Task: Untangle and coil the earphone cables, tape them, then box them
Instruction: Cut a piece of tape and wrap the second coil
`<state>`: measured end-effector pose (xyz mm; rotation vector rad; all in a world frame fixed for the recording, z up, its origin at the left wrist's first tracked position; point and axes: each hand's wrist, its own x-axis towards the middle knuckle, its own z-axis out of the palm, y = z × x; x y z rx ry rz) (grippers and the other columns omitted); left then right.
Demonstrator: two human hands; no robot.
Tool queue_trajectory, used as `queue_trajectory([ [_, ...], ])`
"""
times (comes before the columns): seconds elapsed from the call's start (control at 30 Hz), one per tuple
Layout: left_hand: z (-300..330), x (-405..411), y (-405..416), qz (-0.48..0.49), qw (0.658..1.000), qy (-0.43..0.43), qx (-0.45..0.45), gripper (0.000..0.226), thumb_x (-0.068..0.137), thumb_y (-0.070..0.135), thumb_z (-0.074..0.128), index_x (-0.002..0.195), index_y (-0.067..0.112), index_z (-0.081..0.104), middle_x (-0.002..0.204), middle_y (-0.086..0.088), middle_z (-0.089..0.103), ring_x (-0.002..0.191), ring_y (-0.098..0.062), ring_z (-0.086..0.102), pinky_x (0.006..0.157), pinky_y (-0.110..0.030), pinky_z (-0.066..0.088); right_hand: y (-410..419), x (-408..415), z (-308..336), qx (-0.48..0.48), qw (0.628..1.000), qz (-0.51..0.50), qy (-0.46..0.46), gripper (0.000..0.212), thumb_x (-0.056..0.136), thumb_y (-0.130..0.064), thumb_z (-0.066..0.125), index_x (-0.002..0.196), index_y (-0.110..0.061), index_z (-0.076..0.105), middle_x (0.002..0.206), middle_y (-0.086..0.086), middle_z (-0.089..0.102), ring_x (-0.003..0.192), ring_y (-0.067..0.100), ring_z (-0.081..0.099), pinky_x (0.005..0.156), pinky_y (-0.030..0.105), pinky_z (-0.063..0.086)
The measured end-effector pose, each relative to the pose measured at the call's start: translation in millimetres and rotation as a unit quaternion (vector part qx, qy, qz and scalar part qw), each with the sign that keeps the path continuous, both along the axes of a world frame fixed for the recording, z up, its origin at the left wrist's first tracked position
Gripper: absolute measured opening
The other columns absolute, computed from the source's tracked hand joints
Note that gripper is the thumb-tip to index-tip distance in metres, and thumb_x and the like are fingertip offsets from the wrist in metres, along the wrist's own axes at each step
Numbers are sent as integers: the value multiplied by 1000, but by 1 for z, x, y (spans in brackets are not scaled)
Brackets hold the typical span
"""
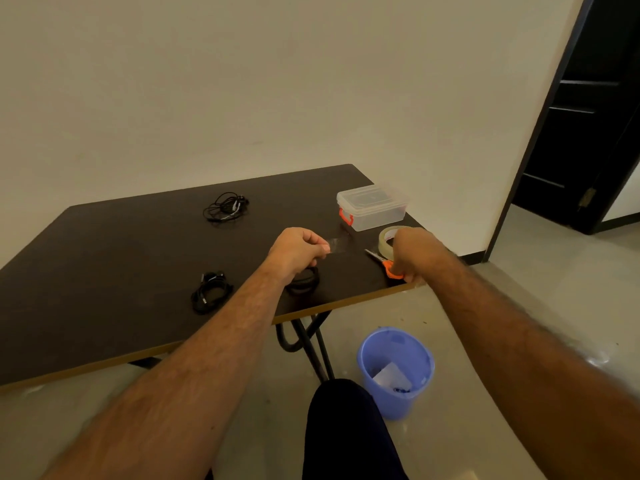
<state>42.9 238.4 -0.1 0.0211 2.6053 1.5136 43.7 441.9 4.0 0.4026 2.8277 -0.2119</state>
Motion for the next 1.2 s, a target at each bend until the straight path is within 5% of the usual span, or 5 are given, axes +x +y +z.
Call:
queue_trajectory([
  [0.07,4,3,-11,6,1000,-4,8,5,91,18,68,87,21,70,93,-2,71,65,-6,53,50,-19,38,-1,1,4,14,1000,-3,-21,27,87,-25,75,93,-11,53,71,4,67,68,16,67,88,35,57],
  [0.17,9,8,-25,8,1000,-4,29,3,91,16,68,91,19,69,92,-2,70,62,-5,53,44,-14,38,-9,-1,9,32,992,28,123,23,87,-32,71,89,-10,66,72,3,64,76,19,65,73,33,55],
  [0.33,16,19,-54,17,998,2,61,4,92,15,66,94,17,68,89,0,69,59,-3,52,39,-11,35,-59,4,24,-391,908,110,100,34,90,-44,65,106,-14,66,96,5,71,86,17,71,66,30,57],
  [0.5,23,28,-99,61,994,2,92,8,92,19,67,100,17,69,88,3,70,59,-2,51,44,-14,35,-120,0,14,-526,840,116,67,27,83,-33,75,105,-17,71,104,3,74,99,20,71,86,40,57],
  [1.2,-1,33,-189,166,969,-31,182,19,96,31,60,108,19,69,92,3,72,61,-3,53,49,-16,39,-235,1,3,-538,806,112,218,13,87,-16,70,74,-14,70,75,6,71,66,11,64,61,25,50],
])
